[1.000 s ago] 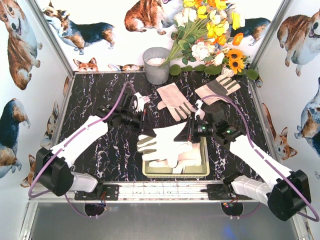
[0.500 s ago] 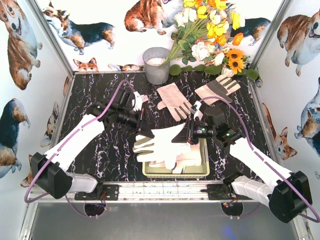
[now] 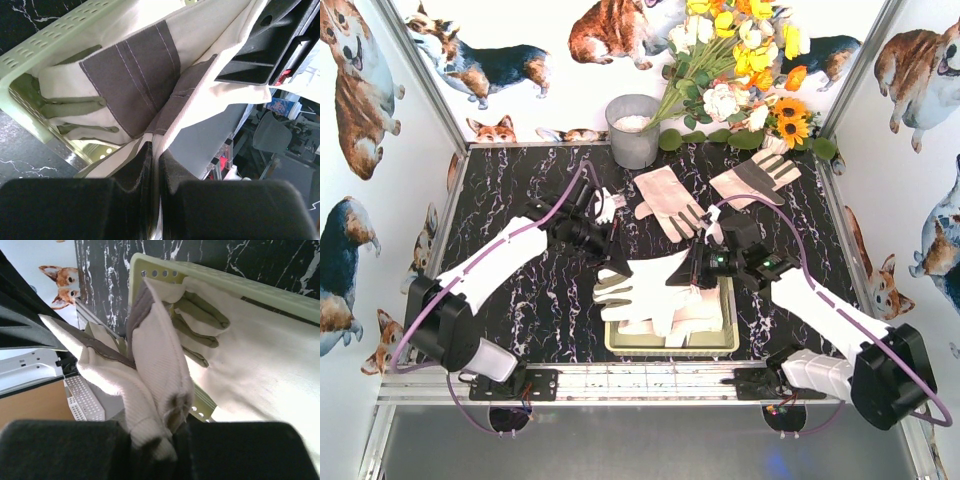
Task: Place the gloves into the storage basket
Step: Place the glove in the bin.
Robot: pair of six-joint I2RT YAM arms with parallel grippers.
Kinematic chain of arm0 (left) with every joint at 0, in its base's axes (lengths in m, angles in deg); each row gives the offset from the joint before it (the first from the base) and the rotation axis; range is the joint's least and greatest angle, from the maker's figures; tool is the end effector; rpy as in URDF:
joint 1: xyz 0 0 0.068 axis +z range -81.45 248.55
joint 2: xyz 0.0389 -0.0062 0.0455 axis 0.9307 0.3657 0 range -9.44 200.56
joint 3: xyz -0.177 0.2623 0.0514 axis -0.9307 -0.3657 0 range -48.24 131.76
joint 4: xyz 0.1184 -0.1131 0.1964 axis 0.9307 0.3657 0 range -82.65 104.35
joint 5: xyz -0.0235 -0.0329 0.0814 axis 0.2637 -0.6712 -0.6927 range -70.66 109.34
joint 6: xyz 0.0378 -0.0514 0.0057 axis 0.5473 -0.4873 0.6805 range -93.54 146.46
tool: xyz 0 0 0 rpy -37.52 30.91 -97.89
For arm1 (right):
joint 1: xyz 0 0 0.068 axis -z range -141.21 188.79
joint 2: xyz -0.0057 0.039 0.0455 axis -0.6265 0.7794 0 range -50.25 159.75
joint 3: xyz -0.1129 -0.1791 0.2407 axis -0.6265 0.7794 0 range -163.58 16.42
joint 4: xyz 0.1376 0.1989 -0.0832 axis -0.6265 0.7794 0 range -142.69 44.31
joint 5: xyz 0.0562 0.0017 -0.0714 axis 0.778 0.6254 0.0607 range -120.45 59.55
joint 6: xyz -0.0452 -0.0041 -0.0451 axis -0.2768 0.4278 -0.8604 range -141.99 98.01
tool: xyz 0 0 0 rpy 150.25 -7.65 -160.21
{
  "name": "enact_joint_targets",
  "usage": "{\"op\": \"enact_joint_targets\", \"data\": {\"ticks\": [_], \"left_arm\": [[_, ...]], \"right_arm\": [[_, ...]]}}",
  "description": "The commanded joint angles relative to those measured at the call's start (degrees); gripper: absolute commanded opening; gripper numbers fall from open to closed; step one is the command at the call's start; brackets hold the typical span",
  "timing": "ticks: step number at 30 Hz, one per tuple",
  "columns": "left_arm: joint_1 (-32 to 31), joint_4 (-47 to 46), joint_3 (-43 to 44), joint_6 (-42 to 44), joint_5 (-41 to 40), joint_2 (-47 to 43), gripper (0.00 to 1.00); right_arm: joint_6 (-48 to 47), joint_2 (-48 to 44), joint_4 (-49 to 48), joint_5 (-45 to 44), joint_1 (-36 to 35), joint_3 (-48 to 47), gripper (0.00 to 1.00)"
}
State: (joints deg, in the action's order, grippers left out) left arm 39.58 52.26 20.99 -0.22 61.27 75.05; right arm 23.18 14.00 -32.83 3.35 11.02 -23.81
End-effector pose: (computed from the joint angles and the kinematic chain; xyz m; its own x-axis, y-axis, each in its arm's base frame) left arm 0.2388 -0.1701 0.3240 -0.9705 0.1554 -0.1843 0.2410 0.6264 -0.7413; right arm 0.1726 0.1221 0.2732 -0.9586 0.1611 -0.2347 -0.0882 0.6157 0.7830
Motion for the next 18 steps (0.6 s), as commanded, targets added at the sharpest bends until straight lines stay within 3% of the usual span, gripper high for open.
{"op": "enact_joint_targets", "data": {"ticks": [1, 10, 18], "left_arm": [[1.55, 2.16, 0.40, 3.92, -3.59, 0.78, 0.00], [0.38, -0.07, 2.75, 9.34, -5.87, 6.55, 0.02], [-3.15, 0.57, 5.38, 13.30, -7.53, 11.45, 0.01]], "right_arm": [[-4.73, 2.66, 10.09, -9.94, 1.23, 2.26, 0.00], [-6.98, 5.01, 20.98, -15.00, 1.23, -0.25, 0.00], [-6.69, 6.04, 24.32, -18.29, 1.21, -0.17, 0.00]]}}
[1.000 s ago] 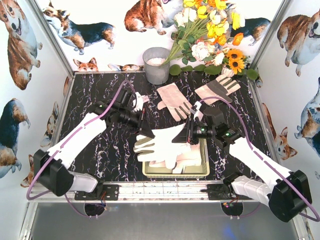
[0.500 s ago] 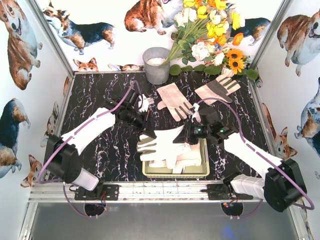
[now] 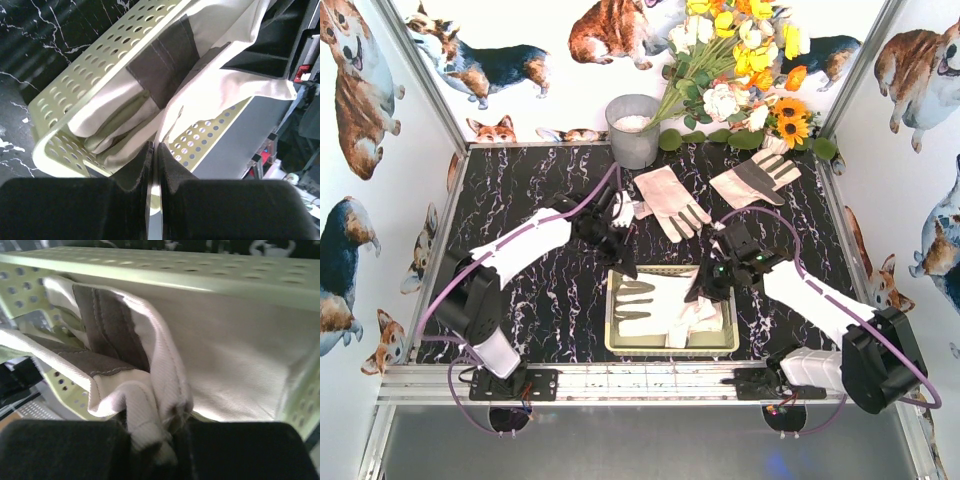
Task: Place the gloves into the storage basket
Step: Place the glove in the bin, then adjust the glove in the bin.
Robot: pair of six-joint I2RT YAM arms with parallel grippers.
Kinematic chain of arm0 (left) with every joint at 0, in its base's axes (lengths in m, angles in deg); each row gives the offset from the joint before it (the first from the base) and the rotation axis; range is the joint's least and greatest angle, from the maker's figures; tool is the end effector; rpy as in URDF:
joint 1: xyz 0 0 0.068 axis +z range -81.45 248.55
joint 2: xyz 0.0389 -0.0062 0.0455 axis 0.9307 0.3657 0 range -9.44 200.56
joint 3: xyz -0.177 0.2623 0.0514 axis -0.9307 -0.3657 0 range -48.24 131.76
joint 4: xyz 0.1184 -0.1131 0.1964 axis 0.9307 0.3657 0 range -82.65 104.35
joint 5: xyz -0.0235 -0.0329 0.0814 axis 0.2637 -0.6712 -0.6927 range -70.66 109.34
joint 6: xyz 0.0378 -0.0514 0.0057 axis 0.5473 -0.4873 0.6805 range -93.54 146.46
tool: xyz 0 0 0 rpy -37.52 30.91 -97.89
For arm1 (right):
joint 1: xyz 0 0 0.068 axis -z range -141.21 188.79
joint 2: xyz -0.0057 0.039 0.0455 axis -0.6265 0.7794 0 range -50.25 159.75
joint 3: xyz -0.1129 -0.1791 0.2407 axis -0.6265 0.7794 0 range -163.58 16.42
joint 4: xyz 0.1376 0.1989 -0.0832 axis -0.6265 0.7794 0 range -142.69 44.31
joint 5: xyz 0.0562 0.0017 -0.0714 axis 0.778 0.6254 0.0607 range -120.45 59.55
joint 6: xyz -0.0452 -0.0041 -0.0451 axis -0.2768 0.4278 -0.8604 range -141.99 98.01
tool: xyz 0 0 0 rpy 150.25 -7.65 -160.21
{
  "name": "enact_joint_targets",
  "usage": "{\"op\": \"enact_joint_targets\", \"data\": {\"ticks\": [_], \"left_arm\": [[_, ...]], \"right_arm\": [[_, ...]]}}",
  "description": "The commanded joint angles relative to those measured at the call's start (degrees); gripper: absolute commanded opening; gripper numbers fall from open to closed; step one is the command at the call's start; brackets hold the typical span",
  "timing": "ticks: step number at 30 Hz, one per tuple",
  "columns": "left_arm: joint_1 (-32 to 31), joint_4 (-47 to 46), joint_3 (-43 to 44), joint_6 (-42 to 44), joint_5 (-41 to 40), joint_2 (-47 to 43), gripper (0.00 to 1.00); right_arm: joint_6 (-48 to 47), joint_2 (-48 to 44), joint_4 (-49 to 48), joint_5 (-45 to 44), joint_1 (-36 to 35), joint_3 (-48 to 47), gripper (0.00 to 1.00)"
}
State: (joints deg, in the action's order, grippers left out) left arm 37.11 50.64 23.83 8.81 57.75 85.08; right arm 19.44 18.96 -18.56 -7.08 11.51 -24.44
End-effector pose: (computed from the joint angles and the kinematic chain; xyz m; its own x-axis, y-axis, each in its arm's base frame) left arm 0.2695 -0.2009 0.2870 -0.9312 0.2907 -0.2199 0.3612 0.6544 -0.6643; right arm 0.1712 0.1105 0.2395 -0.9772 0.1794 -0.1137 0.0839 0.8177 0.5695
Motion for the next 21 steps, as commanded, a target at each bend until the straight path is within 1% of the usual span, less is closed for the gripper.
{"op": "enact_joint_targets", "data": {"ticks": [1, 5, 10, 14, 18, 20, 21], "left_arm": [[-1.03, 2.01, 2.48, 4.53, -4.51, 1.75, 0.01], [-1.58, 1.38, 2.13, 4.96, -6.41, 2.79, 0.00], [-1.61, 2.40, 2.11, 5.54, -11.91, 3.65, 0.00], [-1.61, 1.31, 1.74, 5.57, -13.30, 2.74, 0.14], [-1.75, 0.81, 2.76, 5.78, -10.25, 0.94, 0.35], [-2.22, 0.11, 3.00, 5.01, -9.88, 0.41, 0.40], [-2.55, -0.47, 2.80, 4.39, -9.79, -1.42, 0.41]], "right_arm": [[-3.26, 1.24, 9.72, -8.09, 0.74, 0.58, 0.00], [-4.37, 3.39, 8.47, -8.12, 0.73, -0.21, 0.00], [-4.92, 6.73, 6.93, -7.64, 0.53, -1.56, 0.00], [-4.17, 7.30, 6.36, -8.28, 0.15, -1.40, 0.00], [-3.44, 7.55, 4.25, -7.87, -0.40, -0.23, 0.00], [-3.30, 8.01, 3.86, -7.82, -1.01, -0.14, 0.00], [-3.18, 8.23, 3.72, -7.82, -1.28, -0.18, 0.00]]}}
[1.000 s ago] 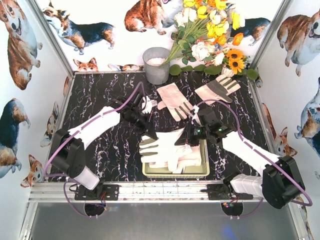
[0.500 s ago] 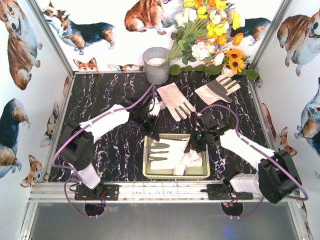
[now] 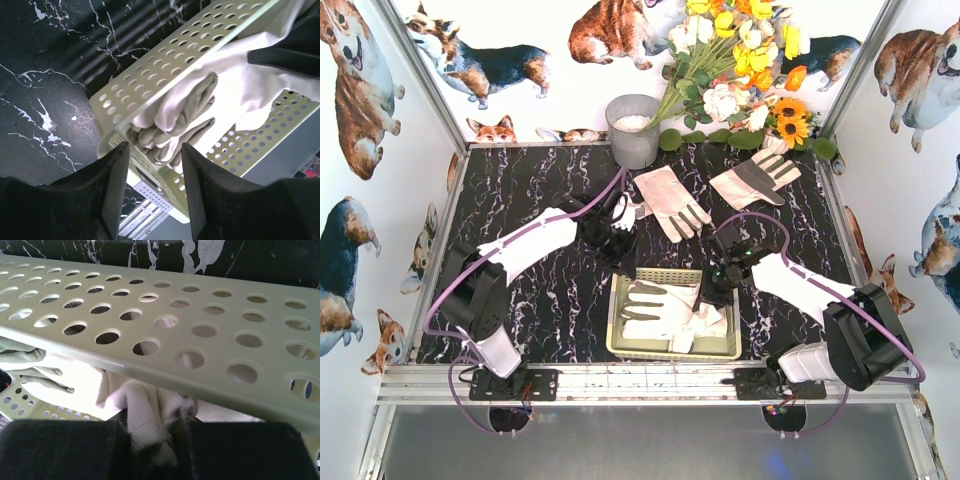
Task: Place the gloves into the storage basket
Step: Adjust the glove in the bin.
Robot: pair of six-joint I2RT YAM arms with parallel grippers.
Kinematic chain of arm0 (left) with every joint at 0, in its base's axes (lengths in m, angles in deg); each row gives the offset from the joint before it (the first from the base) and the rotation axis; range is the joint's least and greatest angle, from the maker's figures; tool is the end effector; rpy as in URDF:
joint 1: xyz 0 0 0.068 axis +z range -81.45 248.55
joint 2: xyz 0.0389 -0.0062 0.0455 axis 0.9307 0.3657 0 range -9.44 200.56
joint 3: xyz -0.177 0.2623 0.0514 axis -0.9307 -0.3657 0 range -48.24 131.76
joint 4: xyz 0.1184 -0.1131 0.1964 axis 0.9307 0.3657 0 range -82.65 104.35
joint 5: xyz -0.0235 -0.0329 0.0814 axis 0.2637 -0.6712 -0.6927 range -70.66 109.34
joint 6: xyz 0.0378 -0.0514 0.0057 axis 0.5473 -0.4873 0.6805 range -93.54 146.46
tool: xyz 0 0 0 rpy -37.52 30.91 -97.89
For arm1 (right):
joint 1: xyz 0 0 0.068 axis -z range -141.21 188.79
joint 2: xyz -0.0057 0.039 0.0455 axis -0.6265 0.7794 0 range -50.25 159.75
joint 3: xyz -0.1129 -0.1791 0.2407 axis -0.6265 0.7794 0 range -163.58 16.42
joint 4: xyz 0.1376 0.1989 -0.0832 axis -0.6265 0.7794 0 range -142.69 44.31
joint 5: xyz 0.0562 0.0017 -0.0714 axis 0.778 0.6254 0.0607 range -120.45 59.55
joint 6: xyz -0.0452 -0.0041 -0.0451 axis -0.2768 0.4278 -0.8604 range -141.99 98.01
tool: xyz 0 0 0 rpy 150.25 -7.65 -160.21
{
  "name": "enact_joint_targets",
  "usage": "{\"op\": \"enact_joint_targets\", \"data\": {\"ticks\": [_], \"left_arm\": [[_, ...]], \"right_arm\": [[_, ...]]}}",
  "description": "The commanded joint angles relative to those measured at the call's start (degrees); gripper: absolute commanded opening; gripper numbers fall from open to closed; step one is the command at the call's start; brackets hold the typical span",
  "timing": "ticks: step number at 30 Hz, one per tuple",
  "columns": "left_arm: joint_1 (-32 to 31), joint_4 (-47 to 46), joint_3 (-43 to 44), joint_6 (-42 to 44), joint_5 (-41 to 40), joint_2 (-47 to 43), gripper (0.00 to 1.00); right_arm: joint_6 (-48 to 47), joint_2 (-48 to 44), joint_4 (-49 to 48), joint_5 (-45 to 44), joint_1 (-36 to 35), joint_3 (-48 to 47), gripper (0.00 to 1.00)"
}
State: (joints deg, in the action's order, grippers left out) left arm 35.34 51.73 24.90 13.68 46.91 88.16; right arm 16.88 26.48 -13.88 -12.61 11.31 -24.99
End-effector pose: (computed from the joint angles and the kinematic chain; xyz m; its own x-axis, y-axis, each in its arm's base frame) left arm 0.2771 -0.2088 0.2696 -0.8993 0.3542 -0.2567 0.4372 0.7471 -0.5007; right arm 0.1800 0.1108 0.2125 -0.9867 0.1600 -0.0280 0.1355 0.9060 0.4010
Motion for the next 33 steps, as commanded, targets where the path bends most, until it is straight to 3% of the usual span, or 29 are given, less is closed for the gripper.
{"op": "enact_joint_targets", "data": {"ticks": [1, 6, 10, 20, 24, 29, 33], "left_arm": [[-1.06, -2.03, 1.47, -1.26, 1.08, -5.38, 0.42], [-3.14, -5.85, -1.39, -3.50, 2.33, -8.62, 0.43], [-5.23, -8.24, -2.94, -2.28, 8.78, -8.97, 0.40], [-7.29, -7.87, -1.88, -0.01, 8.83, -0.53, 0.33], [-7.62, -8.50, -2.09, -0.54, 6.09, 3.09, 0.30], [-7.57, -2.18, -0.44, 1.30, -1.43, 5.86, 0.29], [-7.57, -2.25, -1.32, 1.53, -1.27, 5.54, 0.30]], "right_arm": [[-0.49, 0.97, -1.01, -2.41, -1.42, 0.30, 0.00], [0.18, 1.58, -1.46, -3.23, -2.47, 0.17, 0.00], [0.54, 1.49, -2.32, -3.24, -2.91, 0.24, 0.00], [-0.83, 0.64, -0.93, -3.98, -3.53, -1.39, 0.00], [-1.82, -0.26, 1.33, -4.56, -3.64, -2.53, 0.07], [-2.21, -2.78, 5.29, -5.25, -3.84, -4.53, 0.20], [-2.58, -5.73, 9.06, -6.43, -3.89, -5.36, 0.29]]}}
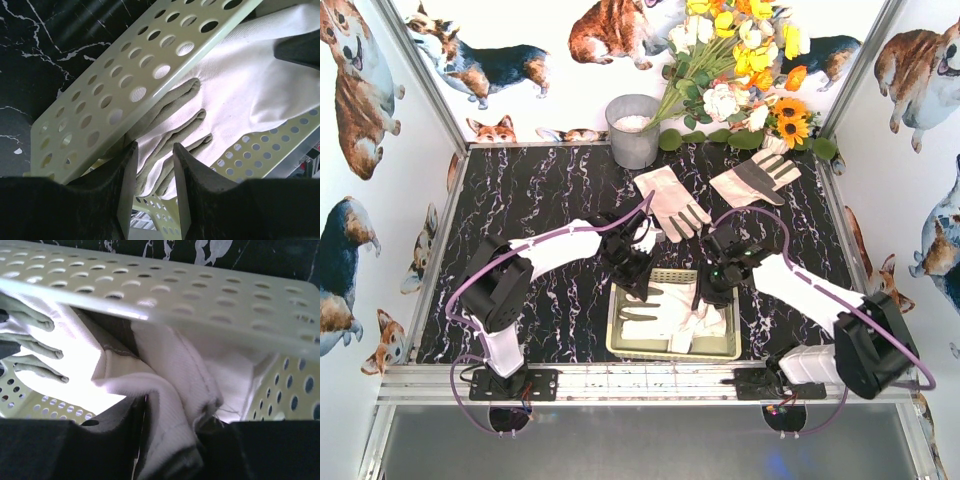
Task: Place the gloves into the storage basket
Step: Adjust the glove in the bin.
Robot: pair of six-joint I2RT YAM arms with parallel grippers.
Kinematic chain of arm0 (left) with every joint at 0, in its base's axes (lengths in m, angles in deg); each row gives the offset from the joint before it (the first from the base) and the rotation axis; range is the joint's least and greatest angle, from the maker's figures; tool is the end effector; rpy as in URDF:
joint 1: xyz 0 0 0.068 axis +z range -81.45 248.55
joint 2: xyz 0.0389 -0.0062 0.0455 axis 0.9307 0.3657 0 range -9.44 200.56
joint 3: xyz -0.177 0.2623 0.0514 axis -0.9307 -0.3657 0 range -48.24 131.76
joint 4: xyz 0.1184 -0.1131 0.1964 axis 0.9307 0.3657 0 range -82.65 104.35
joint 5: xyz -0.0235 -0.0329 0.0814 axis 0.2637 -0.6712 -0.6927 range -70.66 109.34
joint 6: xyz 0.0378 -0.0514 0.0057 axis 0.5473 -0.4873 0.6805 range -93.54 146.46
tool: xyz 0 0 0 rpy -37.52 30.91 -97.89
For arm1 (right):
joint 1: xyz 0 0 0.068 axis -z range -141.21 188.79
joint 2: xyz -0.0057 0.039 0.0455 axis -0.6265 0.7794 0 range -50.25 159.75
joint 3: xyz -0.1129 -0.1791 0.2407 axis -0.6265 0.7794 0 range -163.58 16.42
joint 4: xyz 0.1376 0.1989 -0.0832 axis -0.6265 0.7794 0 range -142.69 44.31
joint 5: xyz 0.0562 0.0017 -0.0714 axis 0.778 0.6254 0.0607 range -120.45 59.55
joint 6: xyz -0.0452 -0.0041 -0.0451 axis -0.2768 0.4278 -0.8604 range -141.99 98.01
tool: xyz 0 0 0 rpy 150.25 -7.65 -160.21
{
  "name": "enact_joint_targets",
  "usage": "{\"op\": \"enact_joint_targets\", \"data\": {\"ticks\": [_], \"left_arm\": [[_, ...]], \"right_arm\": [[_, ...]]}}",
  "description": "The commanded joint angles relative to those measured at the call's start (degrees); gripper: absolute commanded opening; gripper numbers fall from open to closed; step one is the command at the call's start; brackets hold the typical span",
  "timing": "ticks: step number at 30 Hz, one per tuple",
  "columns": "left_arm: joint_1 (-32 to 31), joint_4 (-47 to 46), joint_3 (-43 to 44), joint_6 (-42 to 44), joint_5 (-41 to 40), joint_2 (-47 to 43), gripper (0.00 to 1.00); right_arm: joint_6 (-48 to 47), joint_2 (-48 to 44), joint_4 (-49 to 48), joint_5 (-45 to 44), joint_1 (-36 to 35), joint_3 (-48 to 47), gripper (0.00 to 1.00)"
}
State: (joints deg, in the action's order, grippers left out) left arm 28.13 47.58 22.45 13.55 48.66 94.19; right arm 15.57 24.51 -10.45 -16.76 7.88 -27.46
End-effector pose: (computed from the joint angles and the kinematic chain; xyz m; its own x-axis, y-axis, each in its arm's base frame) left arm 0.2590 -0.2524 0.2261 -0.8607 0.4771 -0.1776 0.4934 0.6961 -0.5215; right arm 0.1732 0.1175 0.2275 -0.9910 0.0968 -0.0921 0.0580 0.9325 0.3565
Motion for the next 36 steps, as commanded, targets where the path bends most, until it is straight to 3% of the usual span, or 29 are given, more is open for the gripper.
{"op": "enact_joint_targets", "data": {"ticks": [1, 9, 14, 28, 36], "left_arm": [[-0.36, 1.83, 0.85, 1.54, -2.82, -0.39, 0.30], [-0.44, 1.83, 0.19, 1.07, -3.39, -0.96, 0.30], [-0.45, 1.18, -0.20, 0.46, -2.76, -1.06, 0.31], [-1.51, -1.36, 3.55, -3.72, 4.47, -4.98, 0.36], [-2.11, -4.08, -0.73, -5.29, 6.96, -3.71, 0.36]], "right_arm": [[-1.32, -4.62, 6.79, -2.53, -0.50, -3.07, 0.32], [0.66, -13.28, 12.52, -4.28, -0.55, -1.79, 0.46], [2.36, -15.92, 12.32, -3.79, -0.55, 0.48, 0.46], [2.81, -14.69, 8.28, 0.35, -0.67, 3.06, 0.25], [4.30, -13.18, 3.97, 1.65, -2.00, 4.45, 0.23]]}}
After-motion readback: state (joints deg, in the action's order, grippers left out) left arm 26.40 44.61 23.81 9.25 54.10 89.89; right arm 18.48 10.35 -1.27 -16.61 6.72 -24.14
